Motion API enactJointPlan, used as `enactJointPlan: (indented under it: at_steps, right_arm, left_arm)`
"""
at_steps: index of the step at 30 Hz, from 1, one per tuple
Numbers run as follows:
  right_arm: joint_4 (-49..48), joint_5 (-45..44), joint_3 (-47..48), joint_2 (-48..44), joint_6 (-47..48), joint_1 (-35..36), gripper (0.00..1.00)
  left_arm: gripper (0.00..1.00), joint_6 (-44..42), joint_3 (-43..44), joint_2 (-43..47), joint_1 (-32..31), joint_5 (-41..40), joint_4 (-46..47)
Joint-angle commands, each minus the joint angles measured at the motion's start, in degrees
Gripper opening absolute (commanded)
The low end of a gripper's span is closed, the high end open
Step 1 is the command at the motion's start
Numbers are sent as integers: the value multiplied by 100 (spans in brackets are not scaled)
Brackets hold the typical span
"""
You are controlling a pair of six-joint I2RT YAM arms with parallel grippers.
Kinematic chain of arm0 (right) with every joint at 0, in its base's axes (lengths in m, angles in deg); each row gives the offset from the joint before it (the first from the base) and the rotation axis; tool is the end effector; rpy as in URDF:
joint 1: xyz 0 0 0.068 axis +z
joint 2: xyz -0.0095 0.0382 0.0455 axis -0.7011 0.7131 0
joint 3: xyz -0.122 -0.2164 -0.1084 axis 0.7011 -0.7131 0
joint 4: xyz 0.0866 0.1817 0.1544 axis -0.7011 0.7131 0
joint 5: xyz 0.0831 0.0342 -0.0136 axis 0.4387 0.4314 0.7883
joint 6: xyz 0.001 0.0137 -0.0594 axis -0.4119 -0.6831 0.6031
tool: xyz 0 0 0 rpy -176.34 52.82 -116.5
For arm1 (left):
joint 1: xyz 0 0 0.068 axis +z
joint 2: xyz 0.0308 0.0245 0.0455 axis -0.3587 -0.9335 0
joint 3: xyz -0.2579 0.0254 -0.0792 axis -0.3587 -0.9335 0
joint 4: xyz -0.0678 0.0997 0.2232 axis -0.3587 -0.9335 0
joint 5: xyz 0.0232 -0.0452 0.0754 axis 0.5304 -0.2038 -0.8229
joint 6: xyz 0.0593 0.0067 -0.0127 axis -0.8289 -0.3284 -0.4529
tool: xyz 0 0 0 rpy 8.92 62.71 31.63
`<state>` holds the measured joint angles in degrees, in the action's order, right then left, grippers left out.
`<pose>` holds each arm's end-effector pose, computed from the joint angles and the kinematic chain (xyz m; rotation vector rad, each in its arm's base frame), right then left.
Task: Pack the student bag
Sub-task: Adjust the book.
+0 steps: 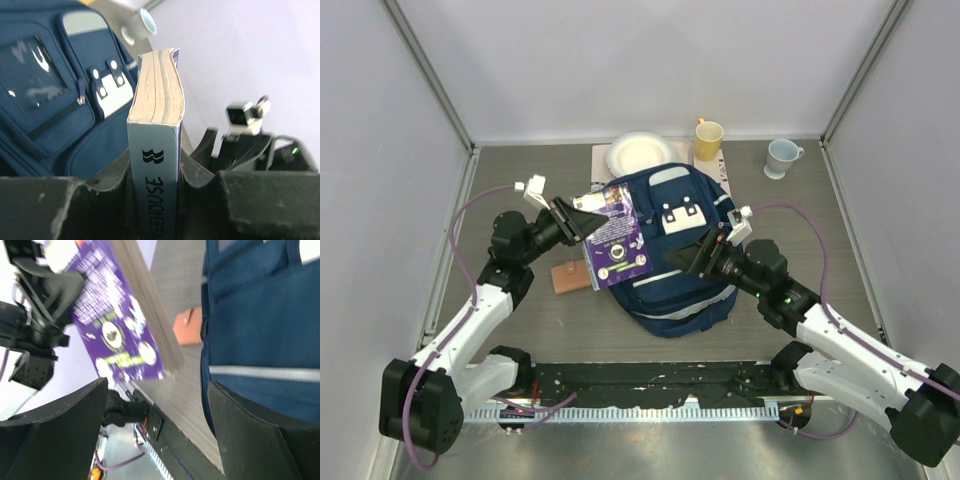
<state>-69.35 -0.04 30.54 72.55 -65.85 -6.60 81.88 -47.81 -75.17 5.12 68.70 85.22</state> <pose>0.1565 0.1335 0.2750 0.1177 1.9535 1.3009 0.2178 -0.0869 0.2902 -0.1391 1.8029 -1.3581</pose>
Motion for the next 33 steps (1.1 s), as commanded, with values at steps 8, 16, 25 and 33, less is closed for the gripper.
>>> enactJointPlan:
  at_steps: [8, 16, 25, 33]
  right_arm:
    - [-2033, -41, -565, 432, -1558, 638, 87]
    - [-3780, -787, -959, 978, -2130, 1139, 89]
    - [-4662, -1473, -1092, 1408, -1990, 1122, 90]
    - [-5171, -1483, -1074, 1637, -1876, 894, 69]
  left_arm:
    - [0, 1458, 94, -499, -510, -1440, 2450]
    - [0, 1643, -108, -649, -1116, -2284, 3118]
    - [0, 2046, -284, -772, -1407, -2478, 3549]
    - [0, 2144, -451, -675, -1416, -2496, 3602]
